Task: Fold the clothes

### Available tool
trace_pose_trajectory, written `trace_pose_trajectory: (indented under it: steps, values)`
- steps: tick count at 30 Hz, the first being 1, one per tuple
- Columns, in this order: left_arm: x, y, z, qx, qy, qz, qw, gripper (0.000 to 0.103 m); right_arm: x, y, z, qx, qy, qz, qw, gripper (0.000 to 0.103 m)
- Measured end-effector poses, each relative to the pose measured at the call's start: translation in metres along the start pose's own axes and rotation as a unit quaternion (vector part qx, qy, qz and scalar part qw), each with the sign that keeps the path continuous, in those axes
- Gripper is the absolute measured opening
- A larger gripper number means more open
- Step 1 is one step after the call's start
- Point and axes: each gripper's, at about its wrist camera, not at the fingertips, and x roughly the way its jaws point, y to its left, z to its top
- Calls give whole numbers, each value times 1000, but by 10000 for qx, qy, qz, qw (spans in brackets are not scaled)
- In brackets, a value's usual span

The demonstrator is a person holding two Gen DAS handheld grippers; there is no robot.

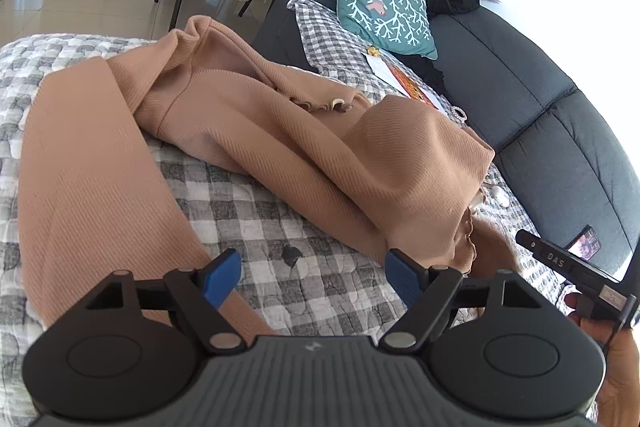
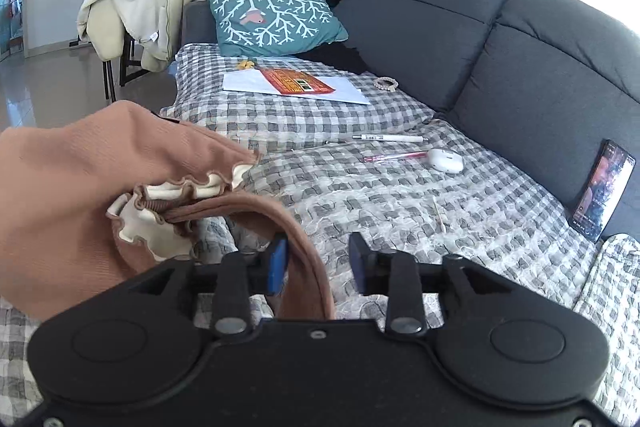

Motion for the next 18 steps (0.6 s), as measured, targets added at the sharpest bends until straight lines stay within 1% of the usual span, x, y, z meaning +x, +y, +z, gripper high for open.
trace_pose_trajectory:
  steps: [1, 3, 4, 5, 6, 8, 11, 12, 14, 15, 17, 18]
  values:
    - [1, 0, 0, 5, 5, 0, 10000, 79, -4, 1, -1, -44, -61, 39, 10000, 56]
    - [2, -2, 0, 23, 21, -10, 10000, 79, -10, 2, -3, -85, -148, 139, 9998, 56]
    - [2, -2, 0, 38, 34, -17, 10000, 79, -10, 2, -4, 15, -60, 384, 9992, 56]
    - [3, -3, -1, 55, 54, -13, 10000, 79, -10, 1, -5, 126, 40, 649, 9978, 56]
    - [3, -3, -1, 74, 82, 3, 9999, 79, -4, 1, -6, 312, 236, 972, 9945, 56]
    - [4, -3, -3, 112, 138, 35, 9998, 79, 10, 3, -8, 610, 618, 1424, 9860, 56]
    - [4, -2, -6, 193, 215, 150, 9995, 79, 30, 12, -13, 852, 1021, 1722, 9760, 56]
    - [3, -2, -7, 225, 224, 171, 9993, 79, 32, 14, -14, 877, 1074, 1761, 9746, 54]
    - [-2, -2, -9, 329, 230, 231, 9989, 79, 40, 20, -17, 947, 1184, 1914, 9697, 32]
    - [-5, -2, -10, 399, 241, 319, 9984, 79, 43, 23, -19, 977, 1224, 2003, 9671, 17]
    - [-11, -1, -14, 565, 258, 611, 9962, 79, 39, 23, -19, 972, 1204, 2048, 9665, 11]
    - [-13, 1, -16, 648, 250, 774, 9946, 79, 35, 23, -18, 940, 1175, 2067, 9668, 10]
